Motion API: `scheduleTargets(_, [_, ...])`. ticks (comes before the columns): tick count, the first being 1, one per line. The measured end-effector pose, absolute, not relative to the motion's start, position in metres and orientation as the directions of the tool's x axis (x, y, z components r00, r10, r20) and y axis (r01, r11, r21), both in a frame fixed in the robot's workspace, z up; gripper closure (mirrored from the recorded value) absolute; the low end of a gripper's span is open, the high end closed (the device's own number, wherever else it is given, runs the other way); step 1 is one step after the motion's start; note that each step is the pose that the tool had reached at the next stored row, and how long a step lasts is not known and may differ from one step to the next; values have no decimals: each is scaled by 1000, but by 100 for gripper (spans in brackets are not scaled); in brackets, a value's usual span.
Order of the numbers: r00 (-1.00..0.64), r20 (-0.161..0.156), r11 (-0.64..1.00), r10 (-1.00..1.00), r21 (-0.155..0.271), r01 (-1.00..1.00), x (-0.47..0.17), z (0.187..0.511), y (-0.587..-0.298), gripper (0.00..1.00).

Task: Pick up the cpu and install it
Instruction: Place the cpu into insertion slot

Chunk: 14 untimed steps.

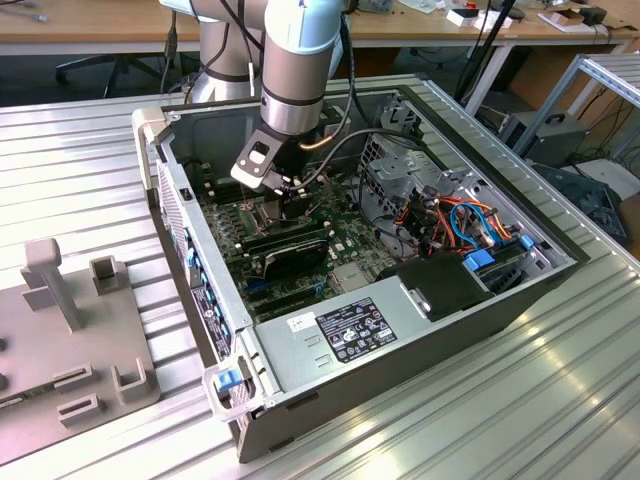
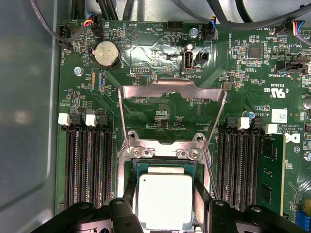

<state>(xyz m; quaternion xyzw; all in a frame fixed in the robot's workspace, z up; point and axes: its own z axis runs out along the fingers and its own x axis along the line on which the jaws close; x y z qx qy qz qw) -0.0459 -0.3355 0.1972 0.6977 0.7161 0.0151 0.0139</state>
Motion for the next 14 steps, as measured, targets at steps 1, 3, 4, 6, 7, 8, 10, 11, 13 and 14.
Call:
scheduleTargets(1, [-26, 1, 26, 1000, 41, 999, -46, 197, -335, 45])
scheduleTargets(3, [-26, 1, 26, 1000, 41, 999, -46, 197, -335, 45])
scheduleTargets(4, [-26, 1, 26, 1000, 41, 999, -46, 197, -335, 45])
scheduleTargets(6, [-25, 1, 25, 1000, 41, 999, -46, 197, -335, 45])
scheduleTargets(7, [-25, 1, 25, 1000, 41, 999, -46, 197, -335, 45])
scheduleTargets(8, [-25, 1, 24, 1000, 41, 999, -46, 197, -335, 45])
scheduleTargets(10, [-25, 1, 24, 1000, 41, 999, -46, 197, -335, 45])
scheduleTargets(11, [-25, 1, 24, 1000, 41, 999, -46, 197, -335, 45])
scheduleTargets(13, [-25, 1, 24, 1000, 41, 999, -46, 197, -335, 45])
scheduleTargets(14, [-25, 1, 24, 1000, 41, 999, -46, 197, -335, 45])
